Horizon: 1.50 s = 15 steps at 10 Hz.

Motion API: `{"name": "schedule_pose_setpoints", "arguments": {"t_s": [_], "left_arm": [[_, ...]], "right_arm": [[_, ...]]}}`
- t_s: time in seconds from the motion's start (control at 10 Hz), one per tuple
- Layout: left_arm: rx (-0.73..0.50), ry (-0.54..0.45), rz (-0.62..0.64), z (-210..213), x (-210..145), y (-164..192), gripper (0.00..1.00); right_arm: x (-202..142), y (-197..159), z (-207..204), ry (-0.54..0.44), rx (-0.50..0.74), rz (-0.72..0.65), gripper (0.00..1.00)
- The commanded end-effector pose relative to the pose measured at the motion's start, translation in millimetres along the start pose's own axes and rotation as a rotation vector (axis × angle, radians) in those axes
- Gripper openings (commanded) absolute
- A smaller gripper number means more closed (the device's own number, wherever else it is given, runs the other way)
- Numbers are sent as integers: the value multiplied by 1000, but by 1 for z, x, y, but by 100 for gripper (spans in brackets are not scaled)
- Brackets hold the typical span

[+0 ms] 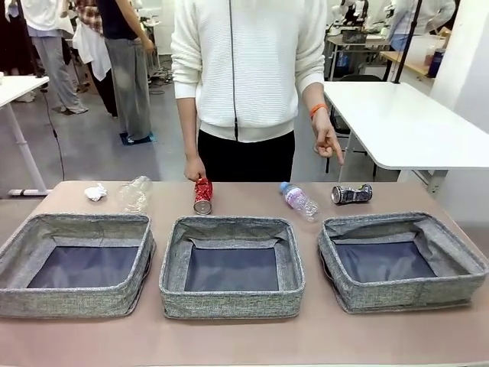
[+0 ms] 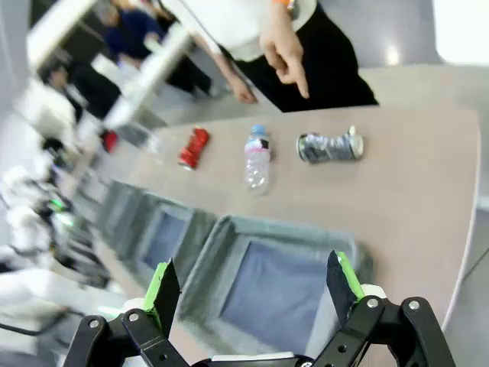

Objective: Sort the waste into the appropriate baskets.
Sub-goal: Pick up the waste item pointed out by the person.

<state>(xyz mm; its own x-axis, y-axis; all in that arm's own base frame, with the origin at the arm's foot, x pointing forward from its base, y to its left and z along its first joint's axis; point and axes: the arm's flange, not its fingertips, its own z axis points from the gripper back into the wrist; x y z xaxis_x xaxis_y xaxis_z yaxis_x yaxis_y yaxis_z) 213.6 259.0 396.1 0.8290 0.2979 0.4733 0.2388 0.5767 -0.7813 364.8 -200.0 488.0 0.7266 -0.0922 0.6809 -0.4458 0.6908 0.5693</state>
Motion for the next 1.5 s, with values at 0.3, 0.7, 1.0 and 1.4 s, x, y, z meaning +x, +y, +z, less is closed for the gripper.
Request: {"name": "schedule_pose_setpoints", "arguments": {"t_s": [0.3,0.7,1.0,1.4], "left_arm": [[-20,-19,-24,2,2,0,100],[-20,-19,-24,2,2,0,100],[-20,-19,-24,2,2,0,100],[-20,-19,-24,2,2,0,100]], "right_arm": [[54,53,-167,592,-619,521,100],[52,81,-223,662,-428,752,100],[109,28,-281,1008,-256,1094,100],[109,12,-317,921,-207,1043,100]]}}
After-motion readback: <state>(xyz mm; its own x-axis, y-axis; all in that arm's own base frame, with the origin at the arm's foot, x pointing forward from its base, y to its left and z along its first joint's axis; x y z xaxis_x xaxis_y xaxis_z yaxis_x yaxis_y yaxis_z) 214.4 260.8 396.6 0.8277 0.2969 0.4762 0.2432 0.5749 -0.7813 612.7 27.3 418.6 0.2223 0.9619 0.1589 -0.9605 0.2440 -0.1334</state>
